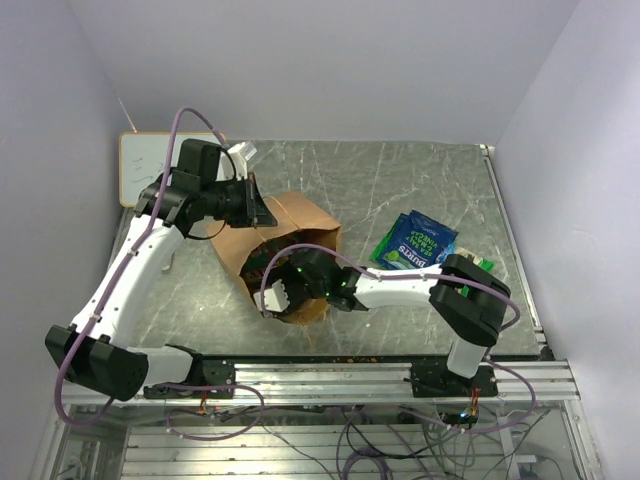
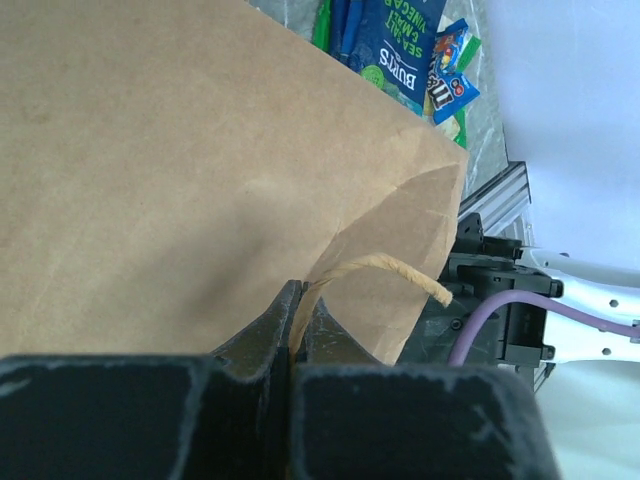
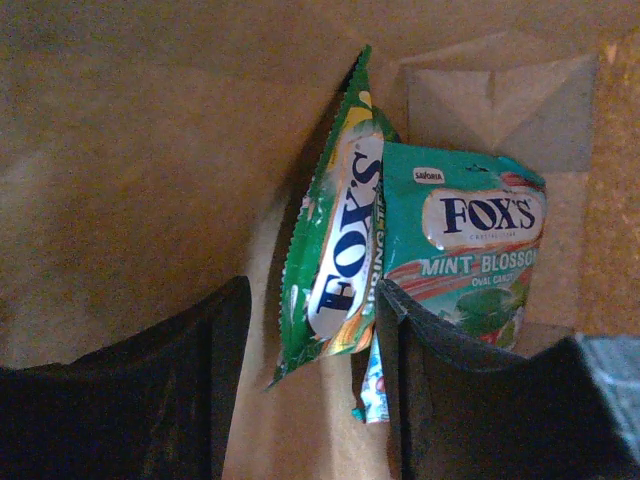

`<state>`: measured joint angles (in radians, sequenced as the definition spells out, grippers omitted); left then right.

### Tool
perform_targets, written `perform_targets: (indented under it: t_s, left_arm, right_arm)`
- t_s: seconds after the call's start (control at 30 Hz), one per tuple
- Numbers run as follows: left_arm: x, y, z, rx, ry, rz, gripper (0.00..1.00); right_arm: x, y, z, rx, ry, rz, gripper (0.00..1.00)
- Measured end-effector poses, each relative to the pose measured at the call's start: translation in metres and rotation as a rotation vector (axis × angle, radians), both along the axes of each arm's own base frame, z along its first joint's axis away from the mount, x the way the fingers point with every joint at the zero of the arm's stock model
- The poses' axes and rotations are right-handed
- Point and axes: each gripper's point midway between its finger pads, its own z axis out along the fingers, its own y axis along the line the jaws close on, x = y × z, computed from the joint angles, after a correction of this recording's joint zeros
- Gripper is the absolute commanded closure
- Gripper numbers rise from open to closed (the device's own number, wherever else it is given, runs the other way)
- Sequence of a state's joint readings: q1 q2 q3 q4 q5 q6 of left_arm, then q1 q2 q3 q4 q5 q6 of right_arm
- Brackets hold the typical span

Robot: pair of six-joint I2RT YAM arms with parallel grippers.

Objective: Take the snacks out of the paper bag
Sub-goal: Take out the snack from the paper bag.

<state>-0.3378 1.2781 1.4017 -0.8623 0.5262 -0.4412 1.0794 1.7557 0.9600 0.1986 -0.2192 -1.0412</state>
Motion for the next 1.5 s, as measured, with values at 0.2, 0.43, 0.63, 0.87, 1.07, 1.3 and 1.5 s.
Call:
perform_targets:
  t_s: [0.2,0.43,0.63,0.87,1.07,1.3,1.5]
  left_arm:
    - [0.001,0.001,-0.004,0.017,-0.007,-0.019,0.93]
    - [-0.003,0.003,-0.004,0.029,-0.011,-0.026,0.93]
    - [-0.002,0.006,-0.007,0.047,-0.013,-0.017,0.93]
    - [-0.002,0.007,-0.006,0.052,-0.019,-0.008,0.93]
    - [-0.002,0.009,-0.005,0.057,-0.022,0.007,0.93]
    - [-0.002,0.011,-0.006,0.064,-0.017,0.018,0.93]
    - [-0.001,0.014,-0.010,0.082,-0.008,0.031,0.93]
  right_arm:
    - [0.010,0.003,-0.023,-0.036,-0.013,-0.028,0.49]
    - [0.034,0.017,-0.025,-0.022,-0.042,-0.102,0.75]
    - [0.036,0.016,-0.022,-0.013,-0.042,-0.115,1.00]
    - [0.030,0.008,0.007,0.025,-0.036,-0.116,1.00]
    - [0.011,-0.005,0.040,0.086,0.009,-0.088,1.00]
    - [-0.014,-0.021,0.061,0.127,0.107,-0.077,1.00]
    - [-0.030,-0.035,0.095,0.198,0.168,-0.089,1.00]
